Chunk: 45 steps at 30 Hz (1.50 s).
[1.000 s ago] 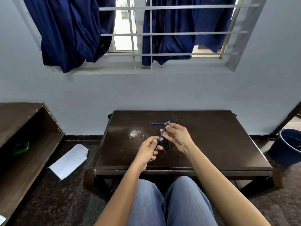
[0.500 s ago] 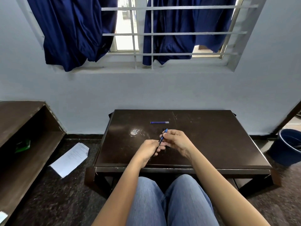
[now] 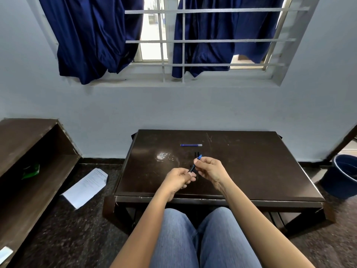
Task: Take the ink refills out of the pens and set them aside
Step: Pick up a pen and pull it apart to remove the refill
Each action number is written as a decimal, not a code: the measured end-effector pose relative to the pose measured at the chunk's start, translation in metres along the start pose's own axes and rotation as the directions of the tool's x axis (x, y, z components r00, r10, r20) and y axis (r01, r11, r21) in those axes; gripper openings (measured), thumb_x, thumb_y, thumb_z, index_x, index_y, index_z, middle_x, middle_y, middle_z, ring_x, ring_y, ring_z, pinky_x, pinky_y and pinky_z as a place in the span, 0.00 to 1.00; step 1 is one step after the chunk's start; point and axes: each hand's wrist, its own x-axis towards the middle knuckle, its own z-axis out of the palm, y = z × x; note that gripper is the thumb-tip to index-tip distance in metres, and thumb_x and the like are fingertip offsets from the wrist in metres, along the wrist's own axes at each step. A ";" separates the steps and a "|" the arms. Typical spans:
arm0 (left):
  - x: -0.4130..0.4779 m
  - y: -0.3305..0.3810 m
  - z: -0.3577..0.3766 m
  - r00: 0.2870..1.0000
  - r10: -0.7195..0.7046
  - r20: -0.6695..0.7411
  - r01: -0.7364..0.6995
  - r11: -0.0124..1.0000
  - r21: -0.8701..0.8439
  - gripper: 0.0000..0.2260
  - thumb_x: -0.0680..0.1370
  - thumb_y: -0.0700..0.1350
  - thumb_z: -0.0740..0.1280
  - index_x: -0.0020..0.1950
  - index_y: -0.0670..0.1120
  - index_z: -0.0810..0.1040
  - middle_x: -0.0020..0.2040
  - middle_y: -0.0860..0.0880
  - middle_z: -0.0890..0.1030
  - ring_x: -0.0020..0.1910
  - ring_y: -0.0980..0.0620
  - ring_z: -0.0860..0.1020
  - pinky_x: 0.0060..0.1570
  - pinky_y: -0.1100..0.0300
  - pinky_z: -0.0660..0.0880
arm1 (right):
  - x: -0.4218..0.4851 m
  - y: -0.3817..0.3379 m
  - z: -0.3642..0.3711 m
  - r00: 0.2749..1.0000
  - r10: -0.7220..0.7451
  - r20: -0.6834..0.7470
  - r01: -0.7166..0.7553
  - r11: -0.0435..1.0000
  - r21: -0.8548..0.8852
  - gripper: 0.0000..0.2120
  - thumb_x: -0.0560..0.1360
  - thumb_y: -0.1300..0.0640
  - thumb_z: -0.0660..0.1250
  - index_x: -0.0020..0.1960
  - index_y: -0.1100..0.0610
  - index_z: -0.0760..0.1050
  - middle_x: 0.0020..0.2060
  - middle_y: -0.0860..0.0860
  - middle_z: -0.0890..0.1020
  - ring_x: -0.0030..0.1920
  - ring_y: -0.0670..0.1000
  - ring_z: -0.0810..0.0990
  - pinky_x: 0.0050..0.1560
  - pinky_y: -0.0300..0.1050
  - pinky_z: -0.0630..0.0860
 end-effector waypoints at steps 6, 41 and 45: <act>-0.003 0.008 0.007 0.999 -0.044 0.005 0.043 0.999 0.032 0.15 0.83 0.48 0.56 0.53 0.43 0.80 0.47 0.46 0.85 0.33 0.59 0.77 0.29 0.69 0.68 | -0.002 0.001 -0.001 1.000 0.001 -0.001 -0.001 1.000 0.020 0.09 0.73 0.57 0.73 0.34 0.53 0.79 0.32 0.48 0.81 0.35 0.45 0.79 0.40 0.39 0.75; 0.014 -0.004 0.015 0.993 -0.106 -0.060 0.095 0.982 -0.166 0.08 0.81 0.45 0.62 0.55 0.44 0.78 0.53 0.45 0.82 0.51 0.54 0.80 0.50 0.59 0.80 | 0.010 0.017 -0.006 1.000 -0.017 0.009 0.018 0.997 -0.072 0.06 0.71 0.55 0.74 0.38 0.56 0.81 0.33 0.52 0.81 0.35 0.47 0.77 0.37 0.39 0.74; 0.015 0.000 0.013 0.992 -0.126 0.016 0.127 0.985 -0.120 0.12 0.82 0.39 0.58 0.59 0.40 0.79 0.53 0.43 0.83 0.48 0.53 0.83 0.50 0.60 0.78 | 0.014 0.020 -0.008 1.000 -0.011 0.002 0.011 0.997 -0.082 0.10 0.72 0.54 0.74 0.33 0.53 0.81 0.30 0.50 0.80 0.35 0.49 0.75 0.39 0.41 0.74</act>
